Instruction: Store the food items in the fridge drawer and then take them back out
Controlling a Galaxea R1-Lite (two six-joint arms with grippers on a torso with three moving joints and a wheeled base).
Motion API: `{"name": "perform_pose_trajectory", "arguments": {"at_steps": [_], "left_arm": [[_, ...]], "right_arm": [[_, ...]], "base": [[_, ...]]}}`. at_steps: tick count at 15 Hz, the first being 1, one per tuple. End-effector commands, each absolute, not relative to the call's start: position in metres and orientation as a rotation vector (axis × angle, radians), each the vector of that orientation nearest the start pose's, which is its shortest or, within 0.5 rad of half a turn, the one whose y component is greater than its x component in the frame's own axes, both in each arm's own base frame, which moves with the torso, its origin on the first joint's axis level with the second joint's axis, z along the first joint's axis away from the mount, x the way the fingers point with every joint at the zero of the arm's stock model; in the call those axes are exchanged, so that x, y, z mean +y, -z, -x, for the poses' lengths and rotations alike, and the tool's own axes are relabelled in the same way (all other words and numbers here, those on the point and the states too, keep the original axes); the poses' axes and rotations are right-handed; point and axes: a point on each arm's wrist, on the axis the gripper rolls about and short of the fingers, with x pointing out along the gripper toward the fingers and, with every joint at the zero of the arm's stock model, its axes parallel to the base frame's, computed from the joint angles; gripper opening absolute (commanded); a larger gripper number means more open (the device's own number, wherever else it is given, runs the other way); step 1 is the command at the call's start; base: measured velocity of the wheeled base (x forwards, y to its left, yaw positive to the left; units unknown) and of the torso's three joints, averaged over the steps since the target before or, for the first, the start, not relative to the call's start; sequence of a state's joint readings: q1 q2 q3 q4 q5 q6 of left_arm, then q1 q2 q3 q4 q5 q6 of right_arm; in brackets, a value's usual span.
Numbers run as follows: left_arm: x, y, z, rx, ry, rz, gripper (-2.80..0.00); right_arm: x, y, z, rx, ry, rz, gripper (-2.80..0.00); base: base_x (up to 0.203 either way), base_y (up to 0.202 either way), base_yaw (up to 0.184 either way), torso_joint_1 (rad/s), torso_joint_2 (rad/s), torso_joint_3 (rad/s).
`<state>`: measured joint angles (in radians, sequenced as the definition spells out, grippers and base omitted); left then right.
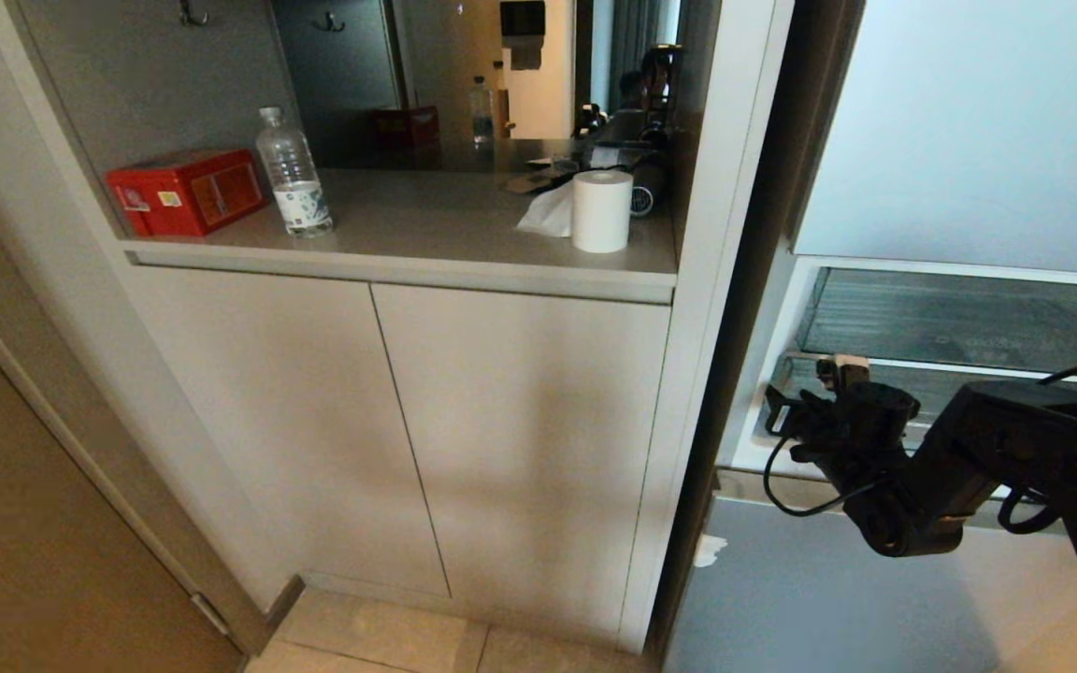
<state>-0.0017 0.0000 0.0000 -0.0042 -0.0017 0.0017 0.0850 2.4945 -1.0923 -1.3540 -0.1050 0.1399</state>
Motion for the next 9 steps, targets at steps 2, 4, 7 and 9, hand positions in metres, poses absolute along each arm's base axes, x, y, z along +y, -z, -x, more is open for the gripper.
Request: {"name": "perform_pose_trajectory", "arguments": {"at_steps": [2,4,7,9], "left_arm": [[0.0,-0.076,0.023,-0.003,0.003,-0.002,-2.8],[0.0,-0.076,0.023,-0.003,0.003,-0.002,-2.8],[0.0,-0.076,0.023,-0.003,0.003,-0.002,-2.8],[0.0,-0.076,0.023,-0.003,0.003,-0.002,-2.8]], "right_arm": [[0.043,-0.019,-0.444,0.031,0.014,-0.136,-2.8],[0.043,-0.023,-0.445,0.017,0.021,-0.138,-2.8],[0.042,-0.026,-0.445,0.01,0.03,-0.14,-2.8],[0.042,-0.03,-0.44,0.013,0.03,-0.146,-2.8]], "base": [[0.0,0.0,0.0,0.0,0.0,0.0],[0.0,0.0,0.0,0.0,0.0,0.0],[0.0,0.0,0.0,0.0,0.0,0.0],[0.0,0.0,0.0,0.0,0.0,0.0]]}}
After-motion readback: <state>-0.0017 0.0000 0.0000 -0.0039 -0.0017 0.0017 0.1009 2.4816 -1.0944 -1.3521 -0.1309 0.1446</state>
